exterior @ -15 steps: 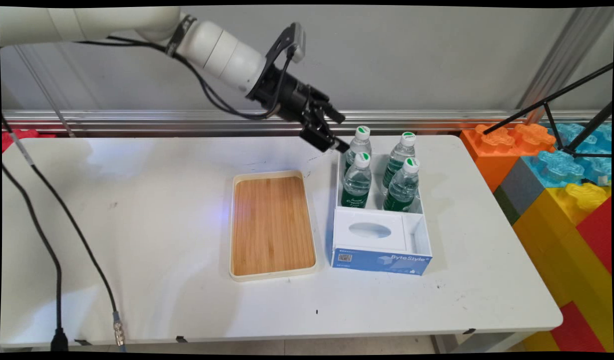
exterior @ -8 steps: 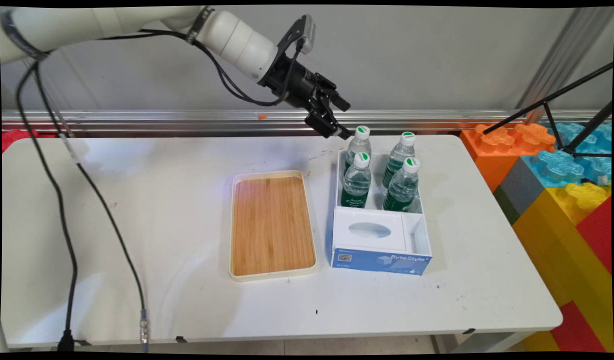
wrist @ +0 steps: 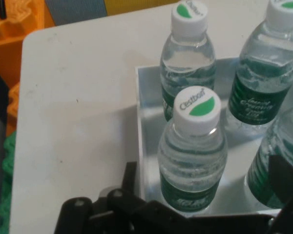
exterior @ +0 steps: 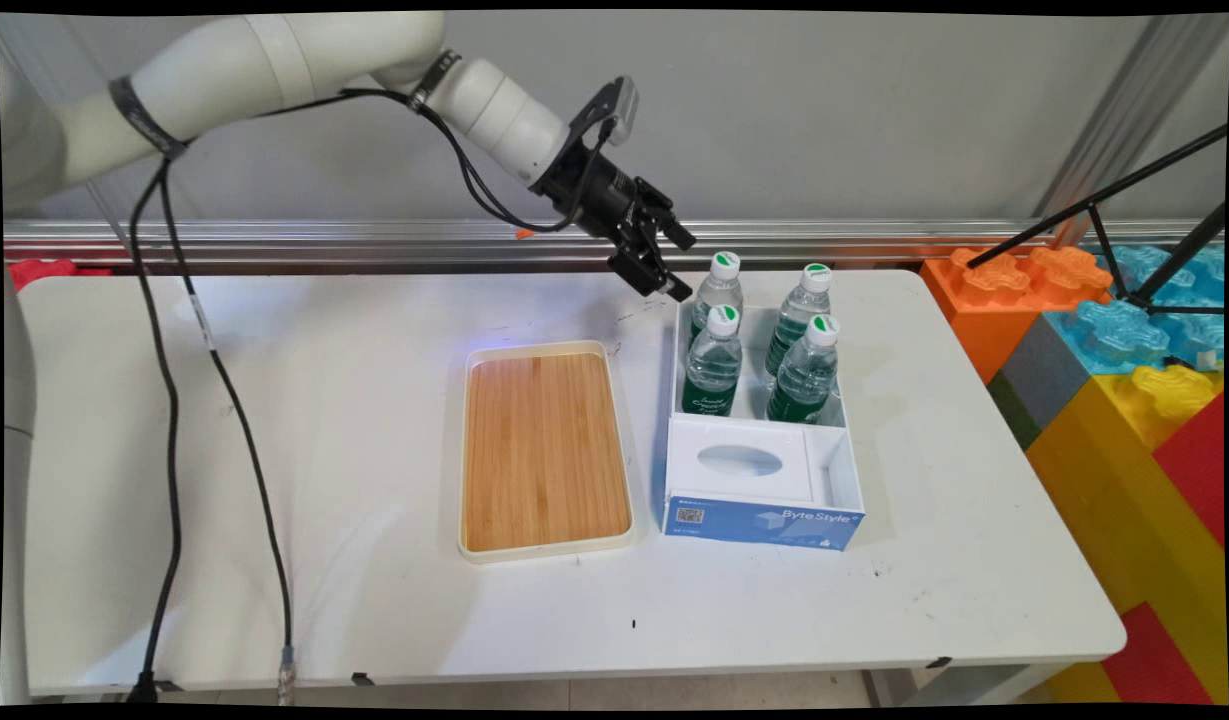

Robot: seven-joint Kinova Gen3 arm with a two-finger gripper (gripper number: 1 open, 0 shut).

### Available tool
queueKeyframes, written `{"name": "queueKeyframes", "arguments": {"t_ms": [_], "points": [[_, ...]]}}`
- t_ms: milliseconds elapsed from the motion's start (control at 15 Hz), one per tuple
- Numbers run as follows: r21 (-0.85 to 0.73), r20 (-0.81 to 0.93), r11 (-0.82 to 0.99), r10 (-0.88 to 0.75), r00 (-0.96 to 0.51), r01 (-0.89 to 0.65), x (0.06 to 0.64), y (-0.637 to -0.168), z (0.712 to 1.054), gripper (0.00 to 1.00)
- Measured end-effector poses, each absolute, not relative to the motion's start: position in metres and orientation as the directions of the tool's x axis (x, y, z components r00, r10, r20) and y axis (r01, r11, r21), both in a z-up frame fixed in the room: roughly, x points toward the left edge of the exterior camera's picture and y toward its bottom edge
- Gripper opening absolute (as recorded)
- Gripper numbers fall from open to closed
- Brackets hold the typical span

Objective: Pick up the green bottle from the white box

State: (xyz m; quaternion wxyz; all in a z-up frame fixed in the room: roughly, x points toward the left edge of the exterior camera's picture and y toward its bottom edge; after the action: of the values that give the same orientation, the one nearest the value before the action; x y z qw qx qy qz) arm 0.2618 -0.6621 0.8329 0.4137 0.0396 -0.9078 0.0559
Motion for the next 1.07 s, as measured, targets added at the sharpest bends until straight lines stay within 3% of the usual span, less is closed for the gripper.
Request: {"name": "queueKeyframes", "arguments": {"t_ms": [1067], "points": [[0.035, 0.802, 0.992, -0.100, -0.589, -0.121, 0.232, -0.686, 0.764, 1.00]]}}
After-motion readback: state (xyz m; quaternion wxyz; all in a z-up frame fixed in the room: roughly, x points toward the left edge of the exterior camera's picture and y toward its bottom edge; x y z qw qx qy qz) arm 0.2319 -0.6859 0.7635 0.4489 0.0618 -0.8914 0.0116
